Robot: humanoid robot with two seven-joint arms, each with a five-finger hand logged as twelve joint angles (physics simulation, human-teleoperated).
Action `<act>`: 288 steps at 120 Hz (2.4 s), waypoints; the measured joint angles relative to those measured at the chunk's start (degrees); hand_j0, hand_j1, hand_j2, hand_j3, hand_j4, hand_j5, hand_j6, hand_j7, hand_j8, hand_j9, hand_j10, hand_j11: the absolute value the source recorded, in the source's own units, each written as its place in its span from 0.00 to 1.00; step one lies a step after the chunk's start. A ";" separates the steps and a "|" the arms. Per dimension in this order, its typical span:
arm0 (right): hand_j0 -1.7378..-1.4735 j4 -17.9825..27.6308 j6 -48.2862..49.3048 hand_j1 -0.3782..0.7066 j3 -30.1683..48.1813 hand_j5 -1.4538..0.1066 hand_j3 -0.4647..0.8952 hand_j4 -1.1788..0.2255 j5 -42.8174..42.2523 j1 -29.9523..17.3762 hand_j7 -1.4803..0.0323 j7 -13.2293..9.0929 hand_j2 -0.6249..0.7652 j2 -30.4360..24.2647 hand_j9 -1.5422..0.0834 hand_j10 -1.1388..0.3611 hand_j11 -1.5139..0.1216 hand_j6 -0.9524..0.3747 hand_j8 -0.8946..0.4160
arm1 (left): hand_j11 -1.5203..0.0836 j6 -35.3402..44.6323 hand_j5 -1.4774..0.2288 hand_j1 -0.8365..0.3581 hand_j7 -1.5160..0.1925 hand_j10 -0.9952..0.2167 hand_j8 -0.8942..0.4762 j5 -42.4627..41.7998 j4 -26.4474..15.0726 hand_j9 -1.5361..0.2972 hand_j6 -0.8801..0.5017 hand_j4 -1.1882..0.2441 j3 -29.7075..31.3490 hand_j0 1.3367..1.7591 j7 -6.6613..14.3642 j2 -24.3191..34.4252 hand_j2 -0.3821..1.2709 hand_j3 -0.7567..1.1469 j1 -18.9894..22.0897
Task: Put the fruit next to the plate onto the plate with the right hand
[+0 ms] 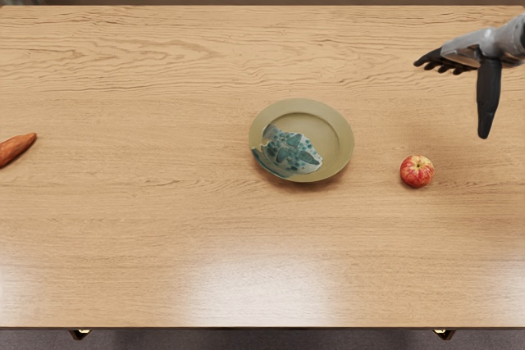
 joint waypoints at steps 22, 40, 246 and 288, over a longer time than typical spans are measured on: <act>0.30 10.21 0.00 0.03 1.18 0.93 0.34 0.84 1.13 -0.92 0.98 -2.43 0.45 -2.56 0.95 0.76 0.93 0.71 0.68 | 0.94 0.00 0.86 0.98 0.88 0.81 0.65 0.00 0.00 0.83 0.63 0.82 0.00 0.76 0.00 0.00 0.23 0.40 0.00; 0.30 13.41 0.00 0.03 1.51 0.93 0.34 0.84 1.32 -1.71 0.98 -2.81 0.45 -2.89 0.95 0.76 0.93 0.71 0.68 | 0.94 0.00 0.86 0.98 0.88 0.81 0.65 0.00 0.00 0.83 0.63 0.82 0.00 0.76 0.00 0.00 0.23 0.40 0.00; 0.30 24.38 -42.32 0.14 0.97 0.85 0.34 0.76 -26.95 -26.51 0.89 -2.93 0.44 1.24 0.87 0.69 0.85 0.64 0.60 | 0.94 0.00 0.86 0.98 0.88 0.81 0.65 -0.01 0.00 0.83 0.63 0.82 -0.01 0.76 0.00 0.00 0.23 0.40 0.00; 0.30 22.34 -43.91 0.20 1.00 0.80 0.34 0.72 -27.29 -28.69 0.84 -2.93 0.43 1.88 0.82 0.65 0.80 0.59 0.56 | 0.94 0.00 0.86 0.98 0.88 0.81 0.65 0.01 0.00 0.83 0.63 0.82 -0.01 0.76 0.00 0.00 0.23 0.40 0.00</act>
